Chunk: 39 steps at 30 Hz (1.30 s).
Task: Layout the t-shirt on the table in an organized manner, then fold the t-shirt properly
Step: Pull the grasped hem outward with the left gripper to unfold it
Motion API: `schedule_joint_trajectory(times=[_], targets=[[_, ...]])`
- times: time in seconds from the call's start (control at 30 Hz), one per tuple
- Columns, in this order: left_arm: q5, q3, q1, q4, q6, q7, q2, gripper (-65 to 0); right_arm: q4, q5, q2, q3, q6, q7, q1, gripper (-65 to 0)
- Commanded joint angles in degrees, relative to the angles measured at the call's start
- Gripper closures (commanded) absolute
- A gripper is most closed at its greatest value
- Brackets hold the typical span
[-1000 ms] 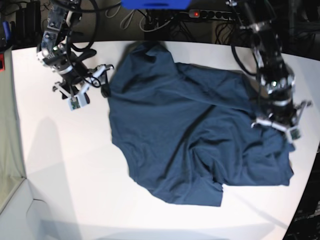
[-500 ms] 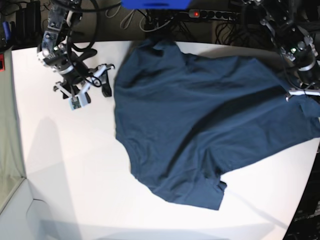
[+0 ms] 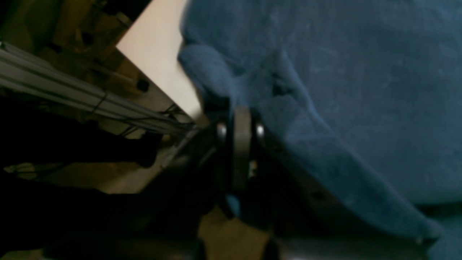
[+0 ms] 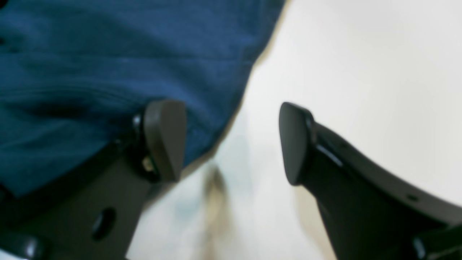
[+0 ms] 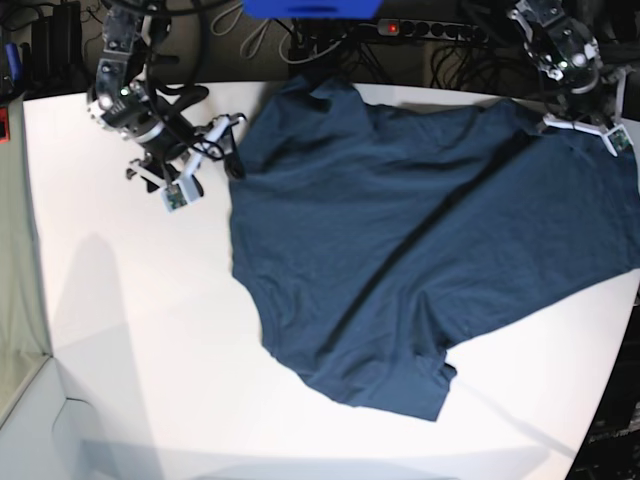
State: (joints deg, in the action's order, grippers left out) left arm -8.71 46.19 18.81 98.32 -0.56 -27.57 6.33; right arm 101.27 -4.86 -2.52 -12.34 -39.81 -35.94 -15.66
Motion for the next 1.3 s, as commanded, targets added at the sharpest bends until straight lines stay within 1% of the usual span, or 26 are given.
schedule_joint_trajectory(times=[0.0,0.27,0.53,0.6,0.7,0.77,0.87,0.93,1.07,1.2,1.27], targets=[[-0.2,0.2,-0.1,0.8,0.2,1.4,-0.7,-0.6,1.5,-0.9,0.1,0.7,-0.2,1.3,-1.0,-41.0],[-0.2,0.0,-0.6,1.5,0.2,1.4,-0.7,-0.2,7.5,-0.9,1.2,5.5,-0.2,1.5,-8.6,-41.0],[-0.2,0.0,-0.7,2.0,0.2,1.4,-0.7,-0.8,7.9,-0.9,1.2,5.8,-0.2,1.4,-10.3,-41.1],[-0.2,0.0,-0.7,2.6,0.2,1.4,-0.7,-3.5,7.9,-1.0,1.2,5.9,-0.2,1.5,-11.1,-41.1],[0.1,0.1,-0.7,4.5,0.2,1.4,-0.3,-9.6,7.7,-1.0,1.1,5.9,-0.2,1.7,-11.5,-41.1],[1.8,0.1,-0.7,5.5,0.2,1.4,-0.3,-13.5,7.5,-1.1,1.0,5.9,-0.2,1.7,-11.5,-41.1],[6.2,0.4,-0.7,7.6,0.2,1.4,-0.6,-17.9,7.4,-1.1,1.0,5.9,-0.2,1.8,-11.2,-41.1],[7.5,0.4,-0.6,8.3,0.3,1.4,-0.7,-19.1,7.4,-1.1,1.0,5.9,-0.2,1.8,-10.9,-41.1],[7.8,0.4,-0.7,8.4,0.3,1.4,-0.8,-19.2,7.4,-1.0,1.0,5.9,-0.2,1.8,-10.9,-41.1],[7.9,0.1,-4.5,7.3,0.3,1.4,-2.3,-19.2,7.3,-0.9,1.0,6.5,-0.2,1.8,-10.8,-41.1],[7.6,0.0,-7.6,4.8,0.3,1.4,-2.3,-19.2,7.2,-0.9,1.2,7.8,-0.2,1.5,-10.2,-41.1]])
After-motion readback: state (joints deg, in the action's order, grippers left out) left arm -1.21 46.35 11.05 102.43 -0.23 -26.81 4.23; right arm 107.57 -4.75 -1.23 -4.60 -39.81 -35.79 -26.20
